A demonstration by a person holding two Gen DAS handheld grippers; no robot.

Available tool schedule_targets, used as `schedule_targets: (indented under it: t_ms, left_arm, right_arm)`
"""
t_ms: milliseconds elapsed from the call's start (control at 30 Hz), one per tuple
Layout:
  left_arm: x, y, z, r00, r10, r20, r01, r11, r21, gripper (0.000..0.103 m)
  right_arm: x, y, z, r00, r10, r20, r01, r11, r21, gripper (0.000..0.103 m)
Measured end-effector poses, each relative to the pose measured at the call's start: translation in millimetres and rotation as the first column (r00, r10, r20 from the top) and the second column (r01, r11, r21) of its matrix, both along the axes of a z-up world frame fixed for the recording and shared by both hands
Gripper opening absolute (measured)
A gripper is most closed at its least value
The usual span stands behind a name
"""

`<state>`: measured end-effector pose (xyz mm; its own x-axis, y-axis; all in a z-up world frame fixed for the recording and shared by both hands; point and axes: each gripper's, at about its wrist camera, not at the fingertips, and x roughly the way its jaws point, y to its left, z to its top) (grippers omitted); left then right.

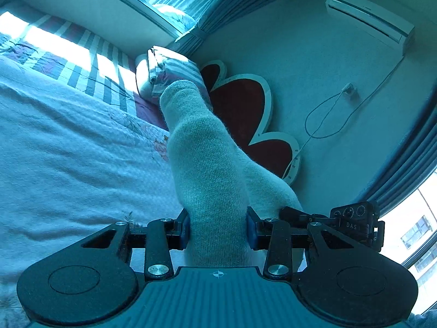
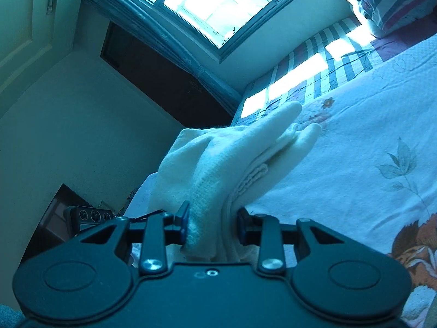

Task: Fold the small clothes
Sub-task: 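Grasp the sweater's folded side edge with both grippers, then lift the held edge and fold it over the sweater with both grippers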

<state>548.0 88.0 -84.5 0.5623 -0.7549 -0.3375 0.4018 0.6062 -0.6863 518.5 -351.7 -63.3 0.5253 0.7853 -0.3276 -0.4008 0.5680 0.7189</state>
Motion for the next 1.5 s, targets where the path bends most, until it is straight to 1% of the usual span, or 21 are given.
schedule_targets:
  t_ms: [100,267,500,700,800,867,900,967,1000,1033,1100,1133,1200,1233,1300,1333,1367,1400,1433,1467,1500]
  left_arm:
    - [-12.2,32.5,7.9,0.999,0.037,0.015,-0.038,0.999,0.013,0.039]
    - [-23.7,89.8,12.5,0.995,0.094,0.025,-0.095,0.995,0.034,0.039]
    - [-23.3,156.7,-9.6,0.989,0.150,-0.012,-0.148,0.986,0.076,0.039]
    - [-11.4,206.3,-51.4,0.973,0.202,-0.112,-0.194,0.978,0.082,0.039]
    - [-1.8,222.3,-79.3,0.955,0.220,-0.201,-0.204,0.974,0.099,0.040]
    - [3.7,226.4,-102.2,0.932,0.241,-0.271,-0.218,0.969,0.114,0.042]
    - [4.6,227.8,-109.7,0.926,0.243,-0.287,-0.222,0.969,0.106,0.044]
    - [0.8,231.1,-117.9,0.919,0.246,-0.308,-0.245,0.969,0.044,0.046]
    - [-3.2,231.1,-117.1,0.920,0.246,-0.304,-0.248,0.968,0.034,0.048]
    - [-9.9,229.2,-115.7,0.926,0.245,-0.289,-0.244,0.969,0.038,0.049]
    - [-20.5,229.2,-115.0,0.930,0.233,-0.283,-0.230,0.972,0.043,0.049]
    - [-25.8,230.1,-116.2,0.930,0.228,-0.287,-0.227,0.973,0.038,0.049]
    - [-33.8,235.3,-121.9,0.929,0.210,-0.304,-0.212,0.977,0.028,0.049]
    - [-35.9,233.8,-124.3,0.929,0.209,-0.307,-0.210,0.977,0.030,0.049]
    - [-33.4,229.3,-127.7,0.924,0.216,-0.317,-0.221,0.975,0.020,0.049]
    - [-29.8,227.6,-128.8,0.920,0.225,-0.322,-0.234,0.972,0.013,0.049]
    - [-27.0,224.8,-128.7,0.916,0.232,-0.327,-0.244,0.970,0.004,0.049]
    - [-23.6,221.2,-128.7,0.913,0.236,-0.333,-0.252,0.968,-0.002,0.049]
    - [-20.4,217.8,-129.1,0.907,0.243,-0.344,-0.263,0.965,-0.011,0.049]
    - [-16.2,215.7,-129.8,0.901,0.245,-0.358,-0.270,0.962,-0.022,0.049]
    - [-15.6,214.8,-129.0,0.898,0.244,-0.366,-0.273,0.961,-0.030,0.049]
  right_arm:
    - [1.7,33.1,8.5,1.000,0.026,0.009,-0.026,1.000,0.001,0.032]
    - [7.1,86.5,6.6,0.997,0.079,0.006,-0.079,0.996,0.030,0.032]
    - [24.9,159.5,-11.4,0.987,0.154,-0.042,-0.153,0.988,0.033,0.032]
    - [46.2,211.8,-41.5,0.977,0.179,-0.118,-0.175,0.984,0.043,0.032]
    - [55.3,228.7,-60.2,0.968,0.182,-0.174,-0.176,0.983,0.048,0.032]
    - [59.8,237.2,-74.5,0.960,0.174,-0.220,-0.167,0.985,0.050,0.032]
    - [63.7,240.5,-81.2,0.955,0.169,-0.243,-0.163,0.986,0.047,0.032]
    - [63.7,243.5,-92.0,0.953,0.146,-0.264,-0.145,0.989,0.024,0.036]
    - [63.1,242.1,-93.5,0.954,0.139,-0.266,-0.138,0.990,0.021,0.043]
    - [59.5,238.6,-93.6,0.954,0.133,-0.270,-0.132,0.991,0.022,0.053]
    - [49.4,226.4,-88.3,0.963,0.112,-0.244,-0.116,0.993,-0.002,0.065]
    - [44.1,218.7,-87.4,0.965,0.123,-0.233,-0.126,0.992,0.005,0.065]
    - [36.8,205.2,-93.6,0.947,0.184,-0.264,-0.177,0.983,0.050,0.065]
    - [35.3,202.0,-97.6,0.940,0.201,-0.277,-0.195,0.980,0.047,0.065]
    - [31.6,200.7,-106.2,0.932,0.215,-0.292,-0.213,0.976,0.039,0.061]
    - [30.4,200.5,-107.7,0.932,0.214,-0.294,-0.205,0.977,0.061,0.060]
    - [31.9,201.8,-111.7,0.919,0.210,-0.334,-0.182,0.977,0.115,0.056]
    - [32.5,202.2,-116.9,0.900,0.206,-0.385,-0.155,0.975,0.160,0.040]
    - [31.2,203.6,-127.1,0.860,0.206,-0.467,-0.109,0.968,0.226,0.024]
    - [26.1,205.2,-135.8,0.821,0.196,-0.536,-0.061,0.964,0.259,0.017]
    - [18.0,206.7,-139.3,0.795,0.189,-0.577,-0.027,0.960,0.277,0.016]
